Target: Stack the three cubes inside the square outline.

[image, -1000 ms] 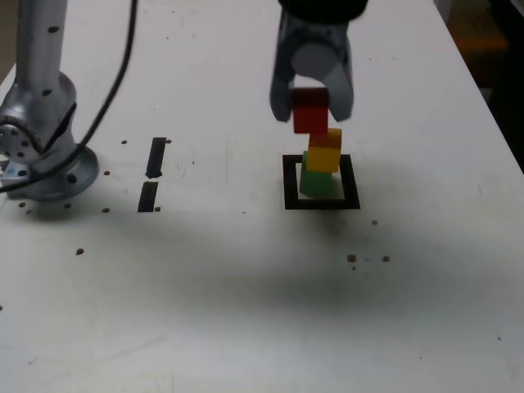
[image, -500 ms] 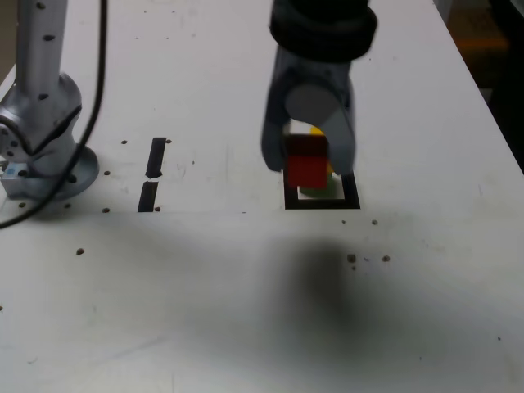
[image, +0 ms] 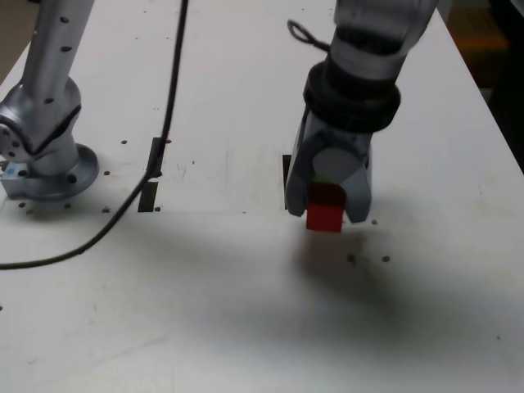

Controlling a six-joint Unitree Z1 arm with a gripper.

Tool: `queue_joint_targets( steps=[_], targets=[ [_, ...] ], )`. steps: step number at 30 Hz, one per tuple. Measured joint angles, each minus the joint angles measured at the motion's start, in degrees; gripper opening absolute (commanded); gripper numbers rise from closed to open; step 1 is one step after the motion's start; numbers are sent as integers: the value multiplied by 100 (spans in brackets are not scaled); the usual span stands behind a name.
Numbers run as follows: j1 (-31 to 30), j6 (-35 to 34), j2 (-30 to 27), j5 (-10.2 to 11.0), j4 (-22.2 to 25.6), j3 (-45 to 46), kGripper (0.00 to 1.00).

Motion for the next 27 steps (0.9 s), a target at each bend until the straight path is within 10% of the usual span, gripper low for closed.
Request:
queue_joint_targets(
  steps=[9,27],
  targets=[
    [288,46,-94,498,-830,787,20],
    [652,-479,-269,1940,-563,957,22]
  ],
)
